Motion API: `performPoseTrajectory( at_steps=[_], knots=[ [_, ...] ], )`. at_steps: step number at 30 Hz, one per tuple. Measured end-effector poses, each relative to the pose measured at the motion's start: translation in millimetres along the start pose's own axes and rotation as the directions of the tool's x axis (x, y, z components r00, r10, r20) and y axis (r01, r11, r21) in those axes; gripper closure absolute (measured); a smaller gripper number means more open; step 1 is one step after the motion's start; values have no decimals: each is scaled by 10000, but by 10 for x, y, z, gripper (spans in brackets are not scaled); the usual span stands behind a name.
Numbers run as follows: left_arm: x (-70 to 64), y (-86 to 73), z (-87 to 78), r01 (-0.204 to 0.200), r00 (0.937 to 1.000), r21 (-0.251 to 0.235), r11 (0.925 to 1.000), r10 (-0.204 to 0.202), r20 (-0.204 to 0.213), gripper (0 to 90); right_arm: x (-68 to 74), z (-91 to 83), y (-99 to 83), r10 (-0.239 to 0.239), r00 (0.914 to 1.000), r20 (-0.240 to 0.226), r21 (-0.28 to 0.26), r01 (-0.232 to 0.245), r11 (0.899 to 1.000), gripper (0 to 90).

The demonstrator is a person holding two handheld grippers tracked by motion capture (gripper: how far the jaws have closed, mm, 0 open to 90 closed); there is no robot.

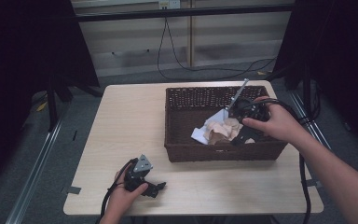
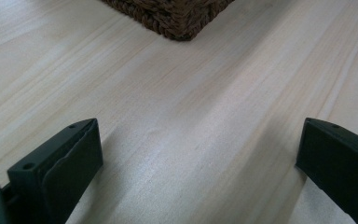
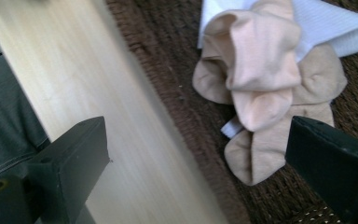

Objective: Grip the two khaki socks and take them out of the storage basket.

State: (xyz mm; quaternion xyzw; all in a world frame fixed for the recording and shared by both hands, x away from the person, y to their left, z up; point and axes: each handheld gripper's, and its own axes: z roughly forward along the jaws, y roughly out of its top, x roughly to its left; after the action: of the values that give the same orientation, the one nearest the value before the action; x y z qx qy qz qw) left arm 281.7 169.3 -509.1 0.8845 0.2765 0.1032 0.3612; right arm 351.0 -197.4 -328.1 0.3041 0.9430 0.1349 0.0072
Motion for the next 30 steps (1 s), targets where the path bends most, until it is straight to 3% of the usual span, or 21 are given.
performPoseTrajectory(
  at_steps=[10,18,22,26,30],
  knots=[
    [1,2,-3,-6,10000,43,10000,6,11,0,-296,170,59,669,9964,521,83,-674,9977,45],
    [-1,-1,0,-4,10000,-7,10000,4,1,0,-403,409,153,1348,9882,728,-38,-1349,9909,42],
    [-1,-1,0,-11,10000,-13,10000,11,-1,0,-420,522,178,1560,9840,864,23,-1568,9876,72],
    [-1,-1,0,-15,10000,-14,10000,15,0,0,-458,586,195,1868,9778,945,-239,-1854,9824,163],
    [-1,-1,0,-11,10000,-13,10000,11,0,0,-486,623,208,2017,9761,804,-247,-2003,9794,208]
  ],
)
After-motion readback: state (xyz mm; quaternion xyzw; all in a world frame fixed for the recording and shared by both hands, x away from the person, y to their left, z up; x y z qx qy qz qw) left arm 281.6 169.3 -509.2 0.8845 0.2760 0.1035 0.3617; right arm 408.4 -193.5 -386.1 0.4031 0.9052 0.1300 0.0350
